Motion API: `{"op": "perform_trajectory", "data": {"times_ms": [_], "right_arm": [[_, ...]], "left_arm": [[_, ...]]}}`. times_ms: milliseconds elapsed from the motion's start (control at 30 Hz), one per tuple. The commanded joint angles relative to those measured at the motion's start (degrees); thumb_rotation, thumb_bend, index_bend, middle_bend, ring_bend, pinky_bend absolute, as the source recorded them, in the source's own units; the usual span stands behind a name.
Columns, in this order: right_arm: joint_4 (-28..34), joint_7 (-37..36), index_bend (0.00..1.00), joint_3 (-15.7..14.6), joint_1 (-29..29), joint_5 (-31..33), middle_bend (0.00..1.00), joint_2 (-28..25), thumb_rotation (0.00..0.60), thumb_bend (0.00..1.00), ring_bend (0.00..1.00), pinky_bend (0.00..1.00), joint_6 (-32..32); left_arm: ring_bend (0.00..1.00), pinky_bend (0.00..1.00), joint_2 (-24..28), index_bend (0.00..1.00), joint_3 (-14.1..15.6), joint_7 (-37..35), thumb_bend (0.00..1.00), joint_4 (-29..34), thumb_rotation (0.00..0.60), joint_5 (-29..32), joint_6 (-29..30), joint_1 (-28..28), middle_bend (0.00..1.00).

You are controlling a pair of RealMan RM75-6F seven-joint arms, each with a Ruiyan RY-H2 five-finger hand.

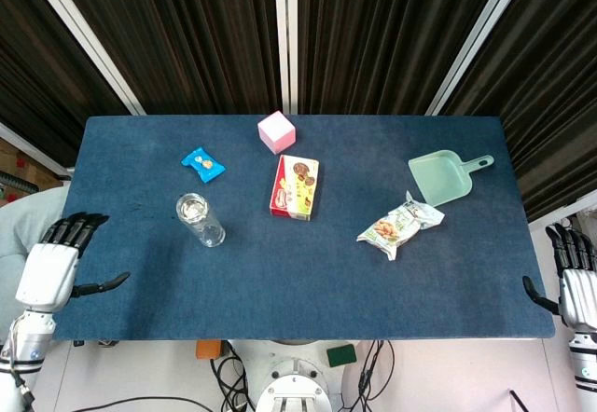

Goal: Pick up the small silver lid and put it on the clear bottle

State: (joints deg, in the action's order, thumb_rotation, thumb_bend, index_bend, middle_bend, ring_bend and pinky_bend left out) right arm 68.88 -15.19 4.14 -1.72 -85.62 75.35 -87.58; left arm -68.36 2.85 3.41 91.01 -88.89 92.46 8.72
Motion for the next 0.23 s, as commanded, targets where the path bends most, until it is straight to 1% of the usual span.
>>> {"op": "perform_trajectory", "data": {"times_ms": [33,167,233], "right_arm": [[-1.30,1.60,0.00,-0.56,0.11,-0.04,0.00,0.90,0.600,0.28,0.00,0.00,0.59],[-2.43,3.26,0.00,-0.86,0.32,-0.17,0.00,2.10,0.600,0.27,0.00,0.00,0.38],[-2.72,3.10,0.00,-0.92,0.40,-0.41,0.00,2.42,0.600,0.27,0.00,0.00,0.06]], "left_arm": [[0.04,0.16,-6.73,0.10,3.23,-3.69,0.00,-9.84,0.104,1.80,1.95,-5.19,0.10],[0.03,0.14,-8.59,0.08,2.58,-4.61,0.00,-14.09,0.029,1.74,2.49,-6.49,0.07],[0.03,0.14,-8.87,0.07,2.26,-4.75,0.00,-14.82,0.004,1.40,2.66,-6.67,0.07]]}}
